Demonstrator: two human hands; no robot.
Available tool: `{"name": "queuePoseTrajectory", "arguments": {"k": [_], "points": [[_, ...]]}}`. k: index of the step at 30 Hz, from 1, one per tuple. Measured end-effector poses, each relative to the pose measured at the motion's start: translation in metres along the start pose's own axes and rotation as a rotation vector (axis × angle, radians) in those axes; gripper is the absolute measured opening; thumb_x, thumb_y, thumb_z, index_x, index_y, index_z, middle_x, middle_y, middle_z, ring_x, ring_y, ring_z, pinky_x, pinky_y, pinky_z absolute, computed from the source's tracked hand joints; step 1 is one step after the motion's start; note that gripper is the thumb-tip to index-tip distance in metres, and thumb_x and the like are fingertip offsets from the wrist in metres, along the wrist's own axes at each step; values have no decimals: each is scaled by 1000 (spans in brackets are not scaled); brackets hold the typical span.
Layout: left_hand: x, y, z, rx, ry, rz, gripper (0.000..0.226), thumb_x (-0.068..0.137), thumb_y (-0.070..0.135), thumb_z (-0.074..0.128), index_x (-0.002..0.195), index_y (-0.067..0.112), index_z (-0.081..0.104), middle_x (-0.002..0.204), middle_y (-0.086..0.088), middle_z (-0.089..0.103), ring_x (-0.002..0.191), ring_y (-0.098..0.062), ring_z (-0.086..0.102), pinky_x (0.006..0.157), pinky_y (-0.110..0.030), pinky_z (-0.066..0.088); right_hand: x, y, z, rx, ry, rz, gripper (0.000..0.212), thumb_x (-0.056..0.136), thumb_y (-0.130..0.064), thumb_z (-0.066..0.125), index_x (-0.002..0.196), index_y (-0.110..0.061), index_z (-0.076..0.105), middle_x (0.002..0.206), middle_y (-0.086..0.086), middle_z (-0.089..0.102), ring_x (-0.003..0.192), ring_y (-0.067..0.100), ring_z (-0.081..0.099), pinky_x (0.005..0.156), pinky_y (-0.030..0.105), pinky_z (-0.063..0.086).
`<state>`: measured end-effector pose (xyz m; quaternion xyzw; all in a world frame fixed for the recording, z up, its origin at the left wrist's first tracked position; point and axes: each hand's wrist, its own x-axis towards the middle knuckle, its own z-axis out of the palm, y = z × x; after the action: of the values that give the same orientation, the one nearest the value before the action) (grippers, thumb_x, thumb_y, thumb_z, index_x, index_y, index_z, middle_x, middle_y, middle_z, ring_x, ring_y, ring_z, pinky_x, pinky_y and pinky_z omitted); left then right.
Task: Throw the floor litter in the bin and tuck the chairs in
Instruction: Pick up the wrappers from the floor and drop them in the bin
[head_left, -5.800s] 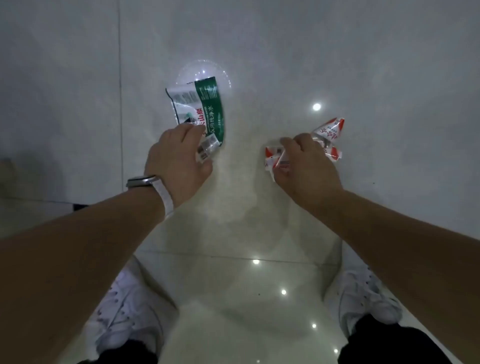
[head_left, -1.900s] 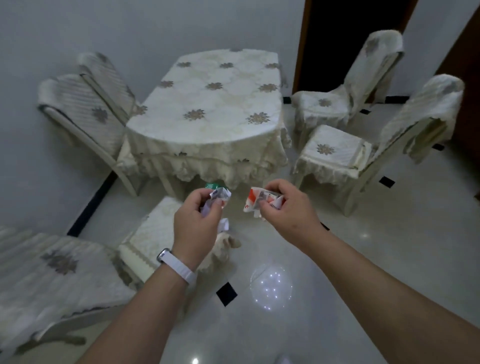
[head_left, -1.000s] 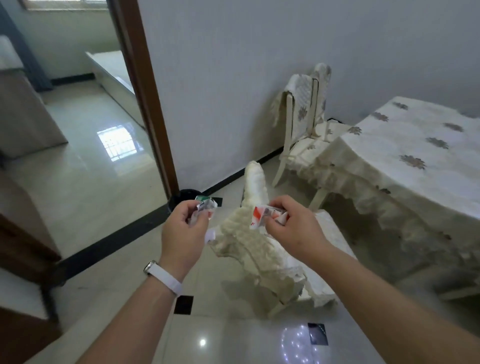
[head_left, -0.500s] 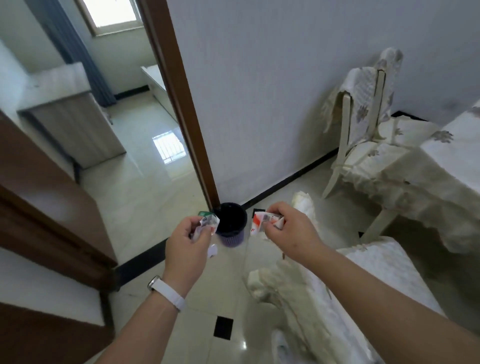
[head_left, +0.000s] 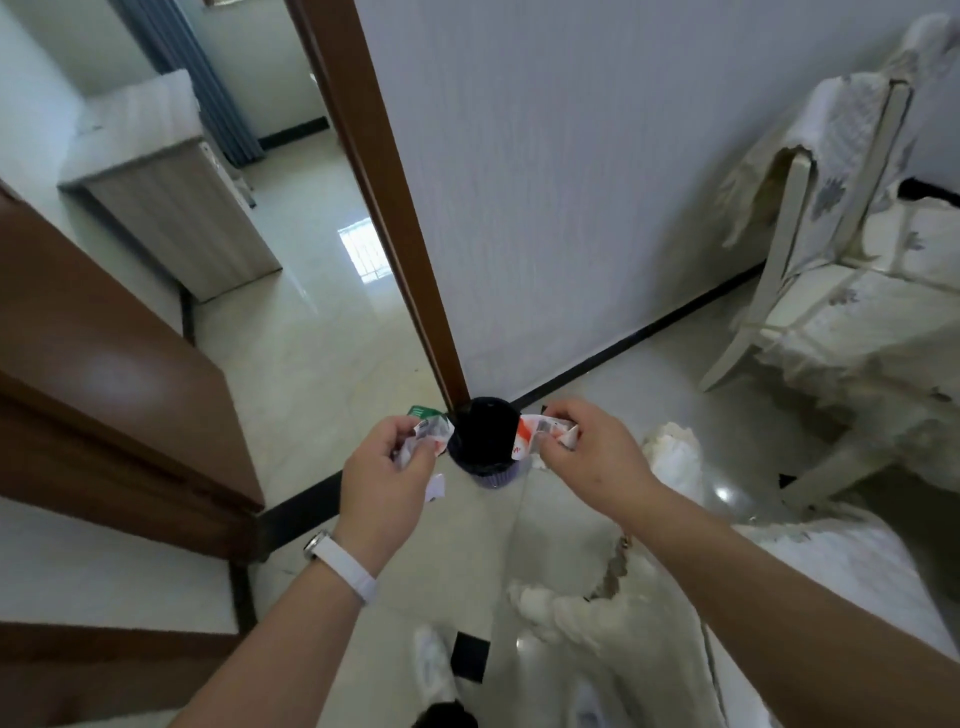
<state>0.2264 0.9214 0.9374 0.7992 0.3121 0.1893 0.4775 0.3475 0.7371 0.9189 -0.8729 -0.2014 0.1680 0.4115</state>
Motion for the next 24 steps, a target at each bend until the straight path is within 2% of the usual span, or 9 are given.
{"name": "queuePoseTrajectory", "arguments": {"k": [3,6,10,14,20,24], "points": [[38,-16,4,20,-46,5,7,89,17,68,92,23,66,82,8,67,68,6,58,55,-7,42,22,6,15,-18,36,63,12,92,-31,60,104,-28,58,92,-10,62,73,1,55,55,14,34],[80,-34,6,13,-126,11,7,89,18,68,91,24,66,81,9,66,67,8,58,55,-7,40,43,4,34,-52,76,113,9,90,-27,59,98,-25,60,84,-7,62,70,11,56,59,26,43],[137,-58,-11,-55,-201,-4,6,89,19,69,91,25,66,81,9,66,68,5,58,62,-18,44,74,-20,65,-94,114,194,5,90,-28,59,95,-27,59,80,-8,62,71,13,59,65,36,53],[194,-84,-41,-39,-237,27,10,90,17,67,84,24,64,71,9,62,62,5,54,53,-9,38,113,-52,99,-146,125,196,5,90,-29,60,93,-25,60,77,-6,62,66,13,58,63,39,54],[253,-110,-56,25,-317,49,6,90,20,68,88,24,64,78,11,64,70,6,56,55,-7,37,151,-77,133,-143,163,238,6,90,-31,58,91,-25,59,76,-6,62,67,12,61,64,39,55],[278,-118,-40,36,-388,42,4,90,21,68,89,22,64,77,9,64,68,0,57,54,-10,38,170,-69,141,-136,186,295,8,91,-33,58,95,-26,60,79,-9,62,70,10,59,64,32,52]]}}
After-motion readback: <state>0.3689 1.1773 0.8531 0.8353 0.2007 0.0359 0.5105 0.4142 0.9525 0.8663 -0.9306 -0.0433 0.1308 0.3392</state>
